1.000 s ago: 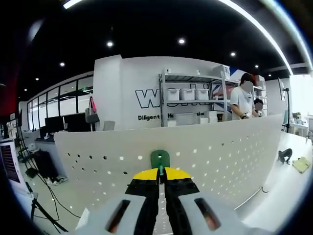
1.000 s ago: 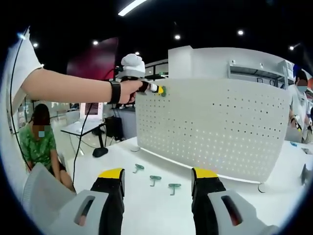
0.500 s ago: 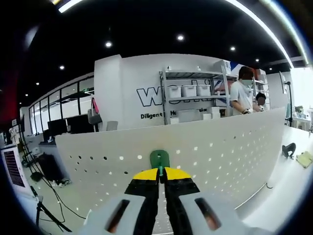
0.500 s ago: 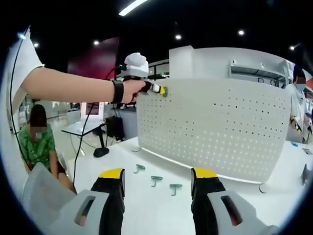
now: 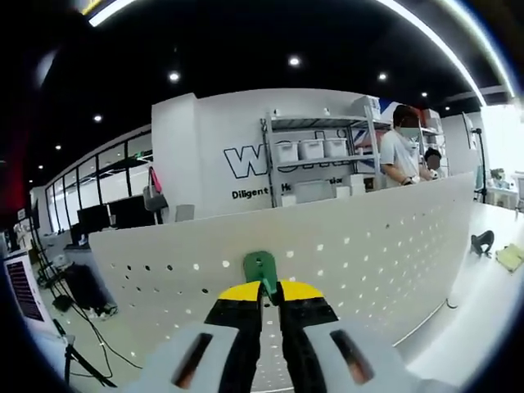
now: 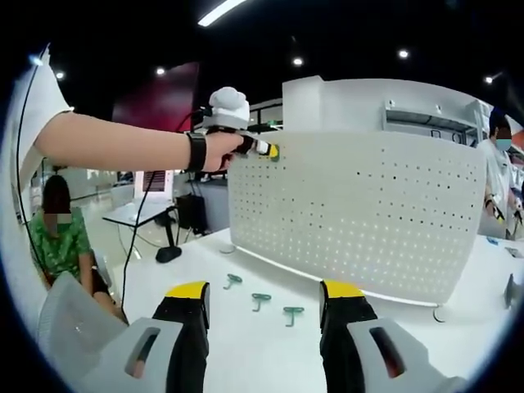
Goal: Insert the hook assembly into the mounting plate slot until the hook locks in place.
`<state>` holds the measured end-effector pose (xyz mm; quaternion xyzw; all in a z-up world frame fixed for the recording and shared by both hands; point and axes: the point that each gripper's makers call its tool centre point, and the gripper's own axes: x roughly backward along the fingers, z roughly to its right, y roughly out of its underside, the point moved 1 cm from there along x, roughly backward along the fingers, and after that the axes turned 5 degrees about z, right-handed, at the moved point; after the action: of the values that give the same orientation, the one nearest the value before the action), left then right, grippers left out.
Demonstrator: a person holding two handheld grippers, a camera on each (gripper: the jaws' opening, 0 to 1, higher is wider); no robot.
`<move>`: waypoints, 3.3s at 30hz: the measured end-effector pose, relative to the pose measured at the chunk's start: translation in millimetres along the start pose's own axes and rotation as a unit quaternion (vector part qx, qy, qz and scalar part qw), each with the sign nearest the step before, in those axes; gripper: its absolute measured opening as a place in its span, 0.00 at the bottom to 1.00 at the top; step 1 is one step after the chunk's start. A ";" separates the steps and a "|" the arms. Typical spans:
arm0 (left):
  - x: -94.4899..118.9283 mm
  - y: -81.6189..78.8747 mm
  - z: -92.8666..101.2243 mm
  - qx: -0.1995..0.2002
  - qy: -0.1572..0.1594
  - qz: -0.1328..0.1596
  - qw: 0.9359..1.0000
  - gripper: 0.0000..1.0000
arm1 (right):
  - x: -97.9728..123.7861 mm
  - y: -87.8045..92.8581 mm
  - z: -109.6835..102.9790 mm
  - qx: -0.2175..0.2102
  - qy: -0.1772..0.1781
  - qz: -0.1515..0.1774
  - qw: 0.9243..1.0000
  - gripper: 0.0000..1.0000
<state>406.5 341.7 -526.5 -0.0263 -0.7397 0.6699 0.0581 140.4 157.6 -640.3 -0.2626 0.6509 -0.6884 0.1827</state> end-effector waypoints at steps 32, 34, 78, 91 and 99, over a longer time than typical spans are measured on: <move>8.2 18.6 0.2 0.012 0.035 -0.019 0.999 0.13 | -3.1 0.8 -3.5 0.003 -0.008 -0.005 1.000 0.54; 10.2 19.8 1.5 0.025 0.042 -0.017 0.999 0.15 | -3.5 0.5 -3.5 0.004 -0.008 -0.005 1.000 0.54; 78.1 52.4 59.3 0.054 0.212 0.009 0.976 0.43 | -5.9 10.4 -14.5 0.002 -0.022 -0.018 1.000 0.54; 98.6 59.3 74.2 0.088 0.238 0.026 0.967 0.56 | -7.1 13.9 -18.2 0.010 -0.032 -0.026 0.999 0.54; 106.0 70.5 79.0 0.111 0.249 0.007 0.962 0.63 | -5.3 14.5 -16.1 0.013 -0.031 -0.030 0.999 0.54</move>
<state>289.0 283.2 -598.8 -0.1909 -0.6229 0.7201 0.2387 133.7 172.3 -655.5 -0.3013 0.6277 -0.6934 0.1856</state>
